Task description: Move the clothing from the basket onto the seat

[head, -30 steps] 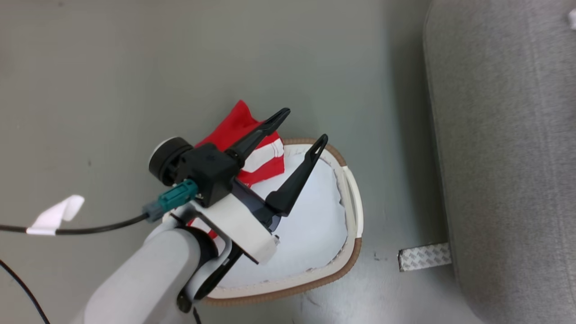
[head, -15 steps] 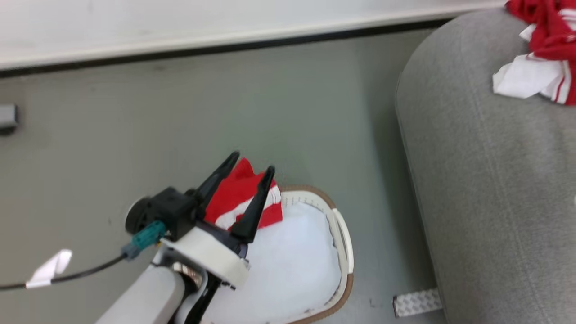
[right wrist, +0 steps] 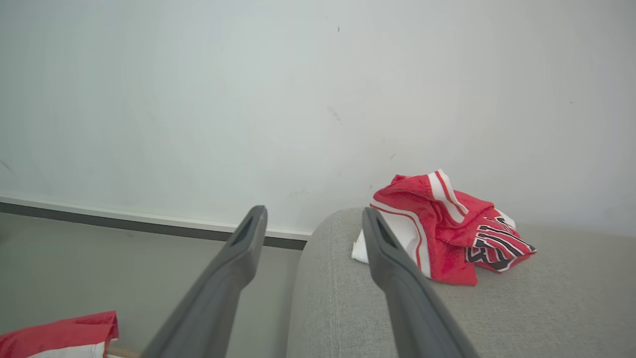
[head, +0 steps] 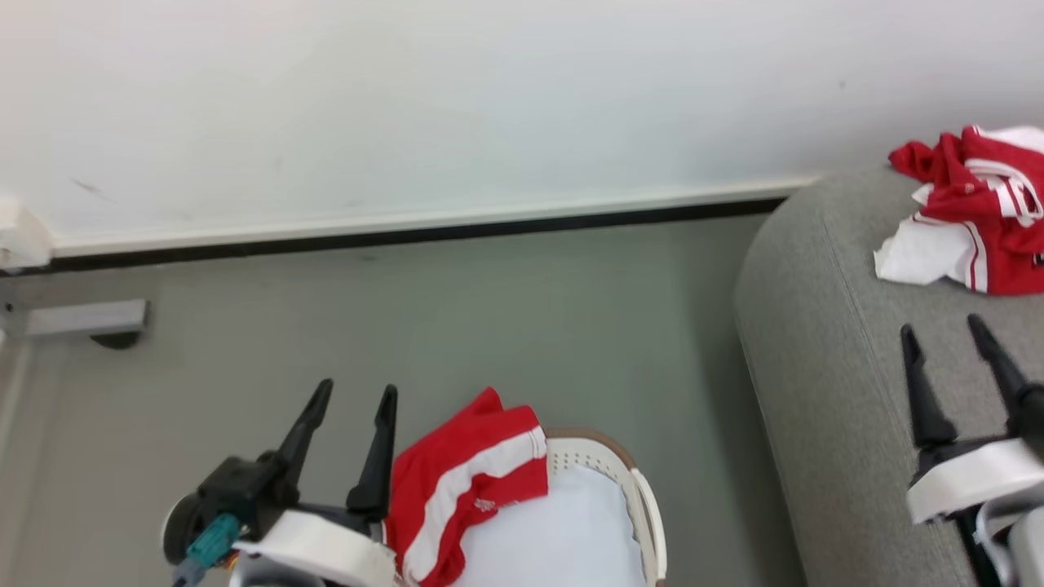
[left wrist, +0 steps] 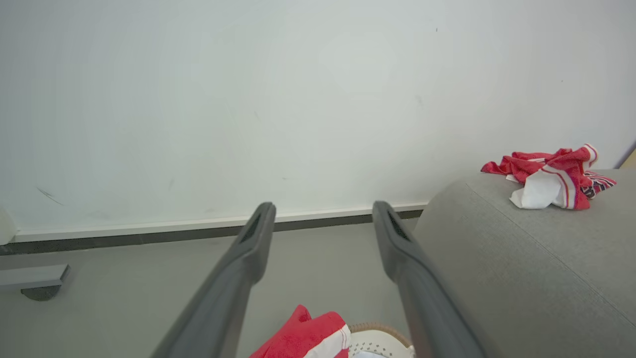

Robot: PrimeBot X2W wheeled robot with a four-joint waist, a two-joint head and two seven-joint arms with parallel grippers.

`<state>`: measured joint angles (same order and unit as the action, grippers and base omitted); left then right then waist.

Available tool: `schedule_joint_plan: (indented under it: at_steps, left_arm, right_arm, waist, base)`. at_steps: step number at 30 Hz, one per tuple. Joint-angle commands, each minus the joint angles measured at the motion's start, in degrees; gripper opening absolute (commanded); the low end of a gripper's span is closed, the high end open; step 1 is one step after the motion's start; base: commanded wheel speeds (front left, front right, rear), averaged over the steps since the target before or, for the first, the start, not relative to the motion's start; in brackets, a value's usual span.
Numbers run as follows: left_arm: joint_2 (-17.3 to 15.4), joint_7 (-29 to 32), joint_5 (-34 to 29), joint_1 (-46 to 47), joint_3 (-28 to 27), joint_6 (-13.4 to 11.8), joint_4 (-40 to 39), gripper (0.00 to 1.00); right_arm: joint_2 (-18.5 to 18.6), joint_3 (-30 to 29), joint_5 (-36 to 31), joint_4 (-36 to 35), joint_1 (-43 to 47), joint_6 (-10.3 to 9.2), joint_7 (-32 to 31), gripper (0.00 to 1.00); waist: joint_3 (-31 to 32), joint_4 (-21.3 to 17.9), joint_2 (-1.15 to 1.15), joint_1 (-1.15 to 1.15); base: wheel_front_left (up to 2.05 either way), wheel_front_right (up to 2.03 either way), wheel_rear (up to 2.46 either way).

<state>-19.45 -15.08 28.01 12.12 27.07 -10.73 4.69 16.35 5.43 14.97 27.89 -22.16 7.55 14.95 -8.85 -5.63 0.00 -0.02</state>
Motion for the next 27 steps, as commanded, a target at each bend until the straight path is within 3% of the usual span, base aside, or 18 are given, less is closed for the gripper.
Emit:
schedule_joint_plan:
  at_steps: [1, 10, 16, 27]
  left_arm:
    - [0.7, 0.0, -2.0, -2.3, -1.9, -0.3, -0.6, 1.0]
    - [6.8, -0.1, -9.0, -13.6, -15.1, 1.1, -1.3, 1.0]
    - [10.0, -0.1, -12.5, -17.8, -20.6, 4.6, -0.7, 1.0]
    - [13.4, -0.1, -16.4, -18.0, -24.8, 10.3, 0.9, 1.0]
  right_arm:
    - [-1.9, -1.4, -1.4, -2.4, 3.0, -0.13, 0.1, 1.0]
    - [-10.6, -0.2, -7.1, -10.1, 14.2, -0.13, 0.1, 1.0]
    - [-12.6, 0.8, -7.6, -9.6, 17.9, -0.13, 0.1, 1.0]
    - [-13.5, 1.7, -7.6, -8.7, 17.9, -0.13, 0.1, 1.0]
  waist:
    - [3.0, 2.2, 0.0, 0.02]
    - [8.5, 3.7, 0.0, 0.02]
    - [9.7, 4.0, 0.0, 0.02]
    - [9.5, 3.6, 0.0, 0.02]
  base:
    - [0.0, 0.0, 0.0]
    - [0.0, 0.0, 0.0]
    - [0.0, 0.0, 0.0]
    - [0.0, 0.0, 0.0]
